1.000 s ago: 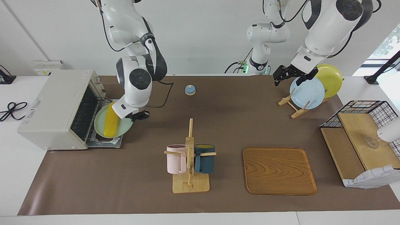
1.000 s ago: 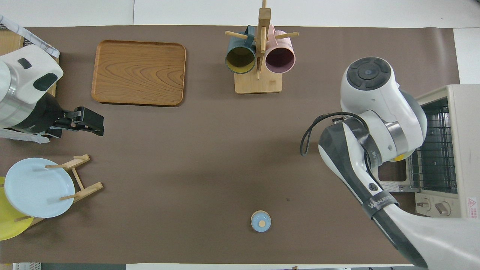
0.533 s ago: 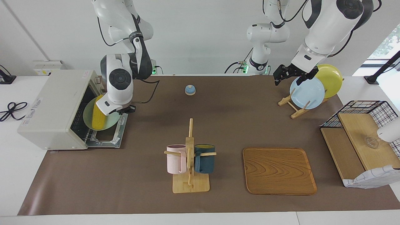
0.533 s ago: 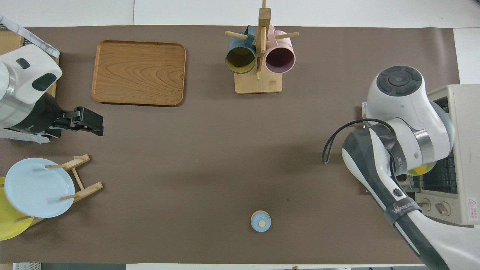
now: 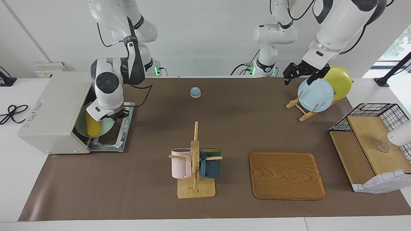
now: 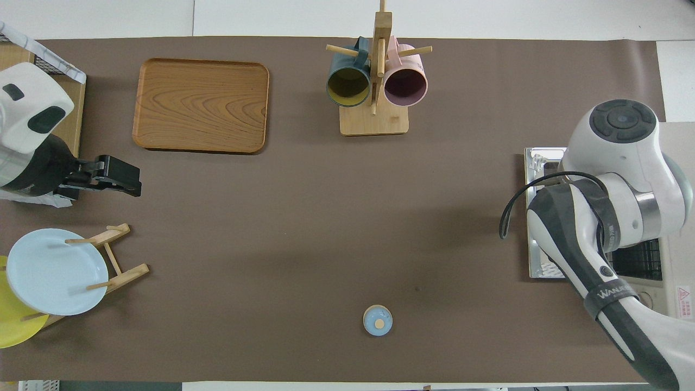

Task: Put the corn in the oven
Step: 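Push the plate into the oven with the right gripper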

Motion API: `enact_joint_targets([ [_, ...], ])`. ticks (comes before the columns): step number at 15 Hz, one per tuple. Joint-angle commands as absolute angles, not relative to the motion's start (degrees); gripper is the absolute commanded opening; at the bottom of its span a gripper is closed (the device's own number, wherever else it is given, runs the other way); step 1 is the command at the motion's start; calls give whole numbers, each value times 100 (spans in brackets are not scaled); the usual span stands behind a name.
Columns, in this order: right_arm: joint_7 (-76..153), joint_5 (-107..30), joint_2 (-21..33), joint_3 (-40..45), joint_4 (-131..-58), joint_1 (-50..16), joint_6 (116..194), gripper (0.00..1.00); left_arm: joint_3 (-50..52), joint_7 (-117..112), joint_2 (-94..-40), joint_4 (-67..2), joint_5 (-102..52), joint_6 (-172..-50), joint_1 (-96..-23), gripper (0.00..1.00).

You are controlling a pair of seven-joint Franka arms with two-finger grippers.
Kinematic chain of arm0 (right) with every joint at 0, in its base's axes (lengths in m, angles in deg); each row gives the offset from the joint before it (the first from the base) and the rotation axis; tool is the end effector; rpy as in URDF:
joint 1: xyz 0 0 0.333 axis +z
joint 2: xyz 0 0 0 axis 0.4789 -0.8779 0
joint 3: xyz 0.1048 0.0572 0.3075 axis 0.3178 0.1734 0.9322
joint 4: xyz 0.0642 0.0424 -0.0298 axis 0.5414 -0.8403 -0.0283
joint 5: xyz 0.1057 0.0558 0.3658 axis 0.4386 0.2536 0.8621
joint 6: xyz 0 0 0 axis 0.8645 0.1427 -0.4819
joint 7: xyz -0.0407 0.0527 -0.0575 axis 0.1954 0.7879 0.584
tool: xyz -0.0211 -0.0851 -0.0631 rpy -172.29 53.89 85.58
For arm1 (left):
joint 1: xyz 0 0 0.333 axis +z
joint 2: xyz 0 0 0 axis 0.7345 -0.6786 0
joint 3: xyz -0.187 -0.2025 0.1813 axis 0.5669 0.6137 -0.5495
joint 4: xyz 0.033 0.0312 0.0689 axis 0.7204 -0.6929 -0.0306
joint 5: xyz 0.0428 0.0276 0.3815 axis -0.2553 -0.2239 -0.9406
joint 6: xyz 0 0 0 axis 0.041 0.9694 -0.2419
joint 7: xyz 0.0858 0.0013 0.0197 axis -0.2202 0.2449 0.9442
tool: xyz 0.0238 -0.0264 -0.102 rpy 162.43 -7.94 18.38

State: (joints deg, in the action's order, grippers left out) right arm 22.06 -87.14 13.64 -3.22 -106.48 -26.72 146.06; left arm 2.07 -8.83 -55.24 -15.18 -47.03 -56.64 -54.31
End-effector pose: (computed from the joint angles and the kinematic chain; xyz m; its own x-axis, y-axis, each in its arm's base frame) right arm 0.5441 0.0060 0.3875 0.9729 0.0063 -0.2313 0.0773 -0.9511 0.2991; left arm 0.5152 -0.1101 0.6298 0.9927 -0.0419 -0.1127 -0.0373 -0.9984 0.0431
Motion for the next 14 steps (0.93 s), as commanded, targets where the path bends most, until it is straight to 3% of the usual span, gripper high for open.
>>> enact_joint_targets([
  [1,2362,-8804,1516,-237,-10871,-2861,14724,0,221,-966,-5499,-1463,-4743,-5588,-5386,100],
  [13,3056,-8786,1507,-229,-10924,-3336,14891,0,221,-966,-5499,-1463,-4743,-5587,-5386,100],
  [14,3021,-8778,1507,-220,-10924,-3336,14882,11,221,-966,-5499,-1463,-4743,-5587,-5386,100],
])
